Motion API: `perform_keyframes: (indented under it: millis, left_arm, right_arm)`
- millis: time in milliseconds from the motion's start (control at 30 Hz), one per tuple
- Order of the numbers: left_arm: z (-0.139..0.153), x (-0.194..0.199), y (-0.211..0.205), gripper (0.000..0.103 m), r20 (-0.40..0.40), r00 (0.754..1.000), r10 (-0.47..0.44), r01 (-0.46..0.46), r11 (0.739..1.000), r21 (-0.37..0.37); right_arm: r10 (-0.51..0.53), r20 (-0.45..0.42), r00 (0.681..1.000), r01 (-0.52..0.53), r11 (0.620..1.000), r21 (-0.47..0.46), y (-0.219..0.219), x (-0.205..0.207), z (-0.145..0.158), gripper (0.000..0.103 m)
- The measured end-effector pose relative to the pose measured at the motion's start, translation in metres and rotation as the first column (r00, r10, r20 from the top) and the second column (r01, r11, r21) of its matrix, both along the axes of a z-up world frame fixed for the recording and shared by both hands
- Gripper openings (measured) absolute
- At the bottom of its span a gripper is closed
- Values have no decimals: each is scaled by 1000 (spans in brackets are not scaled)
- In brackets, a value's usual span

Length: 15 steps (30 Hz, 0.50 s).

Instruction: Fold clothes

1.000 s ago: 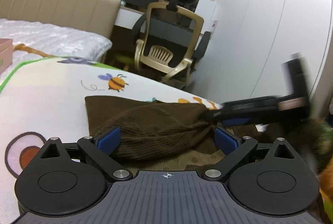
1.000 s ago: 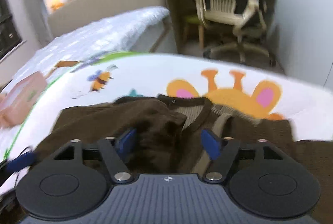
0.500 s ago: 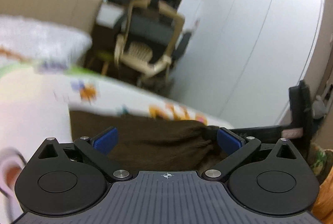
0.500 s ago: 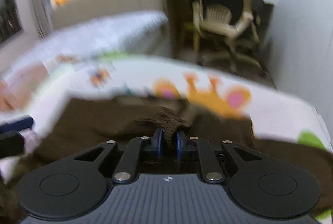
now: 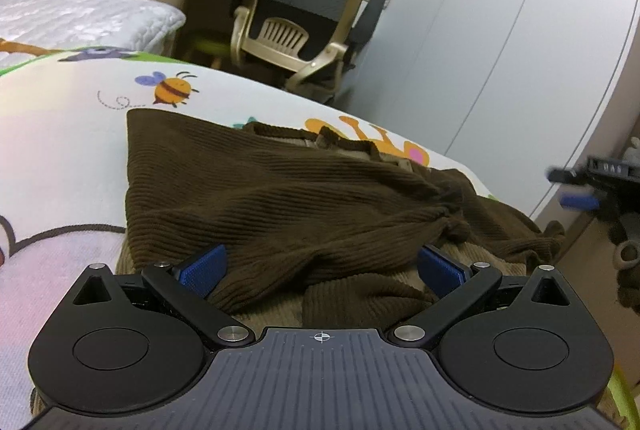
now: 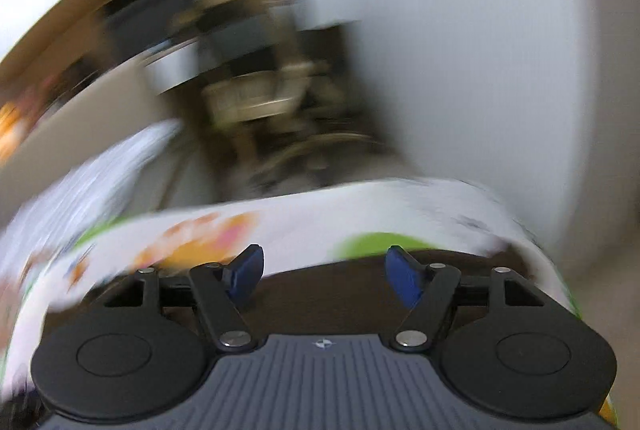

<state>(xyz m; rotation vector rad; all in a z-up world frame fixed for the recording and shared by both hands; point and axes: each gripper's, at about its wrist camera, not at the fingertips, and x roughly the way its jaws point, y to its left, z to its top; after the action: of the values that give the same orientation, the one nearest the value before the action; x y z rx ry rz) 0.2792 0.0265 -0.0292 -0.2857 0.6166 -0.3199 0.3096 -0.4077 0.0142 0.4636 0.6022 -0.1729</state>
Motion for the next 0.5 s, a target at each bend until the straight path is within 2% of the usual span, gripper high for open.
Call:
perform_keyframes:
  millis: [67,167,267,333,367,400,433,500]
  left_arm:
    - [1,0,1,103,0,1000,0,0,1000,-3]
    - [1,0,1,103,-1,1000,-1,1,1000,-3]
    - [0,0,2,103,-1,1000,-1,1,1000,-6]
    - [0,0,3,103,-1,1000,-1,1,1000,-9]
    - [0,0,3,103,-2,1000,-2,2,1000,-10]
    - [0,1,3,103,-2,1000,-2,2,1000,-11]
    - [0,1,3,103,-2,1000,-2,2,1000,-12]
    - [0,1,4,103,-1,1000,-3,3,1000,-14]
  right_arm:
    - [-111,-57,992,115,991,70,-28,-2,-20,69]
    - [-202,-136,970,221,965,138,-47,3,-49,68]
    - [-244,-175,954,276,941,195,-52,15,-73,66]
    - [-216,-141,966,242,949,203,-49,25,-76,32]
    - [-191,-109,975,210,959,192,-46,30,-72,26]
    - [-156,-64,986,164,974,158,-38,32,-59,15]
    - [-115,-17,993,116,987,115,-29,33,-44,11]
    - [-15,75,997,13,999,30,-4,34,-9,10]
